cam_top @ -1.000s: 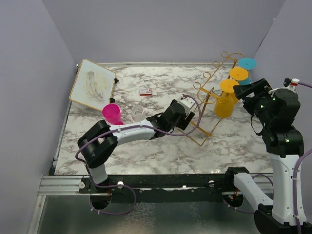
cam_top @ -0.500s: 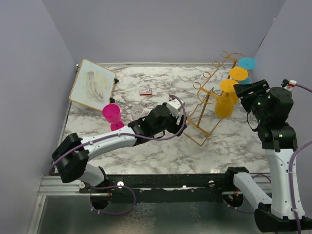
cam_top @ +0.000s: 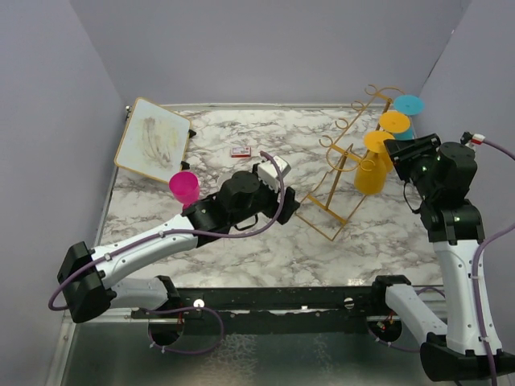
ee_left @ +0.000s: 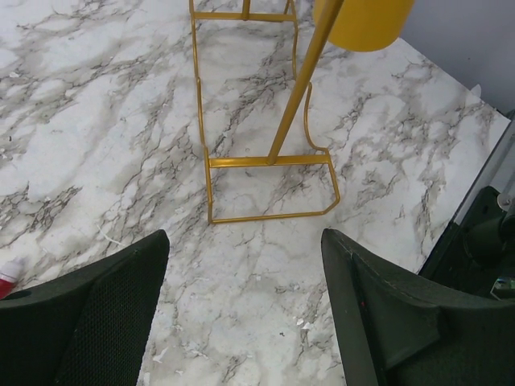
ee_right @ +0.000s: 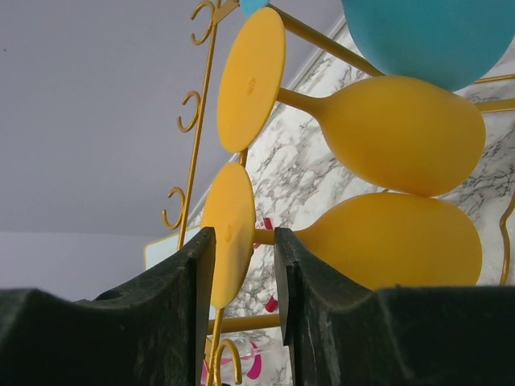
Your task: Take the wine glass off the wine glass rack
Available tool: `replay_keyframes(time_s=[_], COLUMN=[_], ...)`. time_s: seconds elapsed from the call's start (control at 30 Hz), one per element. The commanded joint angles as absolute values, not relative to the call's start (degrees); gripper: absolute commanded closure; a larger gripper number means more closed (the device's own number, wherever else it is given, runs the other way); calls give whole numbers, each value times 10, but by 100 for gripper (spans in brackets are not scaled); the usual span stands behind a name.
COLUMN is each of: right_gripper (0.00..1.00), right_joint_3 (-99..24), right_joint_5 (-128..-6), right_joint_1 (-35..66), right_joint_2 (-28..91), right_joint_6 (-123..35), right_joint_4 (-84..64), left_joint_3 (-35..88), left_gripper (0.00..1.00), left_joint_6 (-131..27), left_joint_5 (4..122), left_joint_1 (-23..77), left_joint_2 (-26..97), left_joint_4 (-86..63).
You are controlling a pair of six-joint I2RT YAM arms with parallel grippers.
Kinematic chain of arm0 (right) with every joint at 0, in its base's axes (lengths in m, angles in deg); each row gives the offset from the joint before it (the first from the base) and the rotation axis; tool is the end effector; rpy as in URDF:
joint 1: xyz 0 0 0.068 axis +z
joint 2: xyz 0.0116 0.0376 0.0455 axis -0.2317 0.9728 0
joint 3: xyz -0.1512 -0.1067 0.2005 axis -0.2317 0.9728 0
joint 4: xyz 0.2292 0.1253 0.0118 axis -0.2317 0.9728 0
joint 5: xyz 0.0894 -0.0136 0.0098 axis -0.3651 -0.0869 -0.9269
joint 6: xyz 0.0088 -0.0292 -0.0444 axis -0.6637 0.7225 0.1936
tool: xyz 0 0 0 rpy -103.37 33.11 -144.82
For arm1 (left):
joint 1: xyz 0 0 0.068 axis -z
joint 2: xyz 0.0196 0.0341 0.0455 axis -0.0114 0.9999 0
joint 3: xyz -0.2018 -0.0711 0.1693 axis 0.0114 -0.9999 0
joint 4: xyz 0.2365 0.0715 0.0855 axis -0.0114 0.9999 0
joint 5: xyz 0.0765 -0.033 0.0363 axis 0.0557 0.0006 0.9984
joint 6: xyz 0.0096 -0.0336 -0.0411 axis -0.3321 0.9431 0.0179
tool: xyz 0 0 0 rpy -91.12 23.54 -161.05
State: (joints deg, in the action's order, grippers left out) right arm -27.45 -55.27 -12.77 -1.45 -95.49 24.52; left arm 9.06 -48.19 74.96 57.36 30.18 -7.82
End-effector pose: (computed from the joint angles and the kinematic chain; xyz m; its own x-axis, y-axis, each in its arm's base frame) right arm 0.1624 -0.0005 0.4085 -0.1160 0.8492 -0.5151 0.2846 0.5253 0.8019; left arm 0.1596 -0.2387 0.3248 -0.3606 0.0712 -0.9300 0.7307 0.6412 -0.2342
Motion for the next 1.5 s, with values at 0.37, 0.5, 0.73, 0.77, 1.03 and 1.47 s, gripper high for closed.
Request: replay_keyframes(time_s=[0.37,0.5,0.73,0.77,1.03,1.47], right_gripper=[75,73,69,70,77,95], right_joint_3=[-272,-285,-293,-294,-299,-297], right_joint_5=[-562,-548,-545,-546,-547,-554], right_joint_1=[-130,-130,-130,-130,-130,-130], right_joint_2=[-11,-14,-19,-19,-13,-23], right_joint_6=[-979,-967,-962,-962,-963,-997], right_joint_4=[223,238,245,245,253,267], left_joint_3=[117,115,119,120,127,145], left_gripper=[21,21,21,21,21,21], left_joint_6=[-508,-508,-506,-505,-505,-507], left_joint_5=[764,764,761,760,762,766], left_joint_1=[574,574,574,574,574,574], left_joint_2=[261,256,256,256,248,237], left_joint_4=[-50,-50,-50,-49,-43,-29])
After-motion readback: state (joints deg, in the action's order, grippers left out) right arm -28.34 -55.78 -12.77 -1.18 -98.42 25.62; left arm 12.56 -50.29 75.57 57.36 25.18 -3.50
